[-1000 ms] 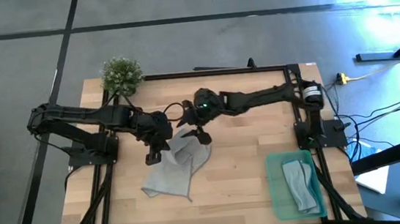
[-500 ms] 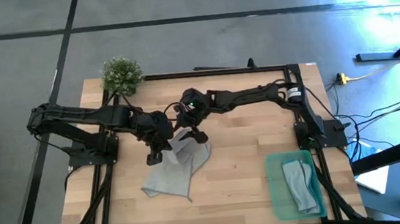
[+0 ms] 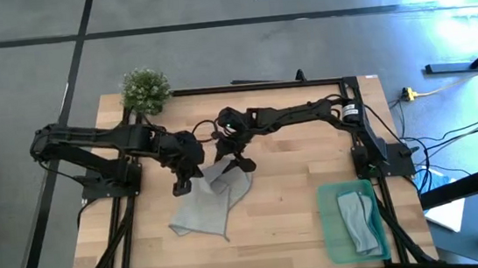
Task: Roll microfiber towels into tight, uniform cylinder then place into a basket
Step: Fold the gray towel
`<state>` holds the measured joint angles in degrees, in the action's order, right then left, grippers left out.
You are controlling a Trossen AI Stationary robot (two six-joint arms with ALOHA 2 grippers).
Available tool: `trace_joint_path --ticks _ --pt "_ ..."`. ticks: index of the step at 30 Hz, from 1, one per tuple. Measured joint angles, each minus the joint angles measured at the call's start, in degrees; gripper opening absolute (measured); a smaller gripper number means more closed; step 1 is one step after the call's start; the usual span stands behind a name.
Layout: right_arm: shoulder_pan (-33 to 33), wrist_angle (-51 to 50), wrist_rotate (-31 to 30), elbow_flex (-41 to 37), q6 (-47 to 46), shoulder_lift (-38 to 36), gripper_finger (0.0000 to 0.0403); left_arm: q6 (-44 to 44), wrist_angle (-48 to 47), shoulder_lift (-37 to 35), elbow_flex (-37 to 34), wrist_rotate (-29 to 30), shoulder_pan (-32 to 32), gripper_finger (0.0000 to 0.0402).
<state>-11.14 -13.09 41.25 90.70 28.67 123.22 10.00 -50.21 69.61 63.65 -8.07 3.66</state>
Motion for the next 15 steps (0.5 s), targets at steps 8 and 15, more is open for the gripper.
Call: trace_joint_path --ticks 8,15 --pt "0.0 -11.1 0.1 0.0 1.8 0.0 0.0216 0.3 -6.8 -1.1 3.9 3.3 -0.1 0.0000" --pt "0.6 -15.6 0.5 0.0 3.8 0.0 0.0216 0.1 -14.4 -1.1 9.1 7.7 0.0 0.0000"
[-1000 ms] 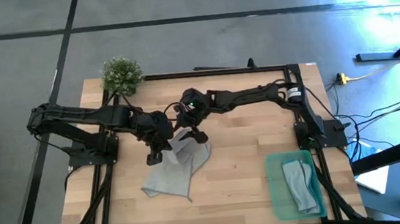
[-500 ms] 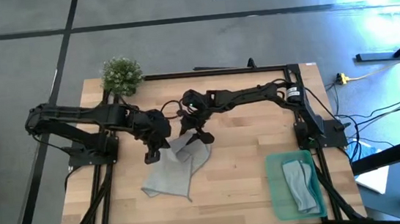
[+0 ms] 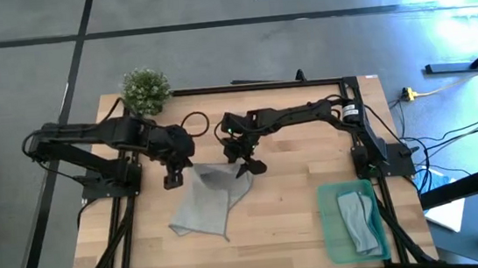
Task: Roll microfiber towels into tight, uniform cylinder then place into a basket
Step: Fold the gray towel
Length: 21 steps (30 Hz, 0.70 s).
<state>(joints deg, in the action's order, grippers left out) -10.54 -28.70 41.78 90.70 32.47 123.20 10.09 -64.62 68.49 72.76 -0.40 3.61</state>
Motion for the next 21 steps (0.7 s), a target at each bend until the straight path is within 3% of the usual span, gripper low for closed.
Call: trace_joint_path --ticks 10,15,21 --pt "1.4 -1.5 -0.2 0.0 -0.7 0.0 0.0216 0.3 -7.1 0.0 5.7 4.2 0.0 0.0000" --pt "1.6 -2.7 -5.3 0.0 -3.7 0.0 0.0216 0.3 -10.4 0.0 8.7 6.5 0.0 0.0000" --pt "1.6 -3.0 -5.8 0.0 -3.6 0.0 0.0216 0.4 -15.1 0.0 12.8 9.5 0.0 0.0000"
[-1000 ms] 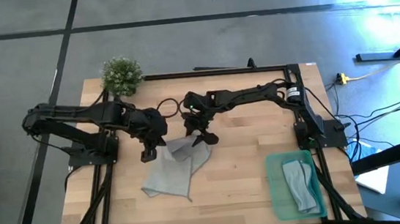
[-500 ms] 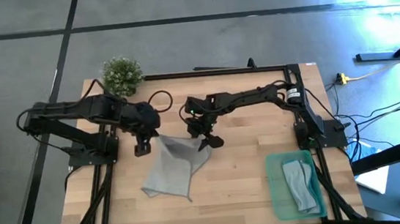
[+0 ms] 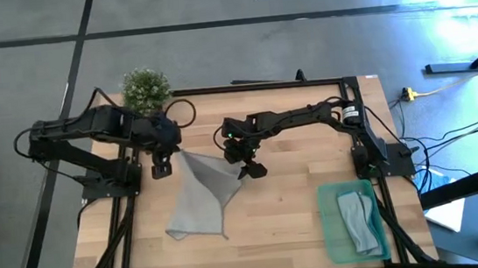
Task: Roll microfiber towels into tight, uniform cylinder then place into a basket
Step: Fold the gray towel
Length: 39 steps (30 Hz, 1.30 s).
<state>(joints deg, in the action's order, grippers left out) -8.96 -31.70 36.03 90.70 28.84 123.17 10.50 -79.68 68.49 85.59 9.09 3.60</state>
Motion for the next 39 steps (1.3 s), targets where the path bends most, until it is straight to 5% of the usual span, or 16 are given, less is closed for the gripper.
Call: trace_joint_path --ticks 8,18,29,39 --pt "0.0 0.7 -2.9 0.0 -0.3 0.0 0.0184 0.0 -1.7 0.0 2.9 1.2 0.0 0.0000" --pt "0.0 2.4 -8.5 -0.1 -3.2 -0.4 0.0012 1.2 -2.2 0.0 2.9 1.3 0.0 0.0000" --pt "-3.7 -5.2 -14.9 -0.1 -3.2 -11.8 0.0005 5.6 -3.1 0.0 2.9 1.1 0.0 0.0000" --pt "-7.6 -11.7 -30.4 -0.1 -3.3 -26.9 0.0003 5.7 -1.4 0.2 6.8 16.4 -3.2 0.0000"
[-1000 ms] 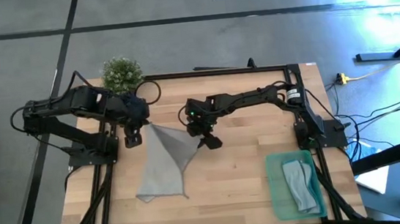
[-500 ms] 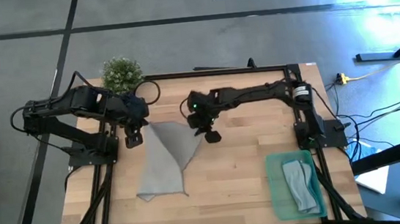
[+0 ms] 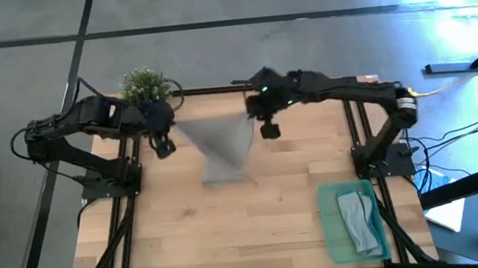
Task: Roll microfiber towels into tight, uniform cylinder then place into a basket
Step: Fold the gray towel
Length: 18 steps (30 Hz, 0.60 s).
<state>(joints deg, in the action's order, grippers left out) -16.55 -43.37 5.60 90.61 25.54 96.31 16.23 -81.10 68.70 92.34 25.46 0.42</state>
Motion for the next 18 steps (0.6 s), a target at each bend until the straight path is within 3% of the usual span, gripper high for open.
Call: trace_joint_path --ticks 11,18 --pt "-5.6 2.3 -10.5 0.1 0.2 -12.0 0.0003 -3.9 11.6 0.8 2.0 2.8 -11.9 0.0000" --pt "-10.0 7.5 -12.1 0.1 1.1 -13.0 0.0002 -17.1 25.4 3.8 2.0 2.8 -21.6 0.0000"
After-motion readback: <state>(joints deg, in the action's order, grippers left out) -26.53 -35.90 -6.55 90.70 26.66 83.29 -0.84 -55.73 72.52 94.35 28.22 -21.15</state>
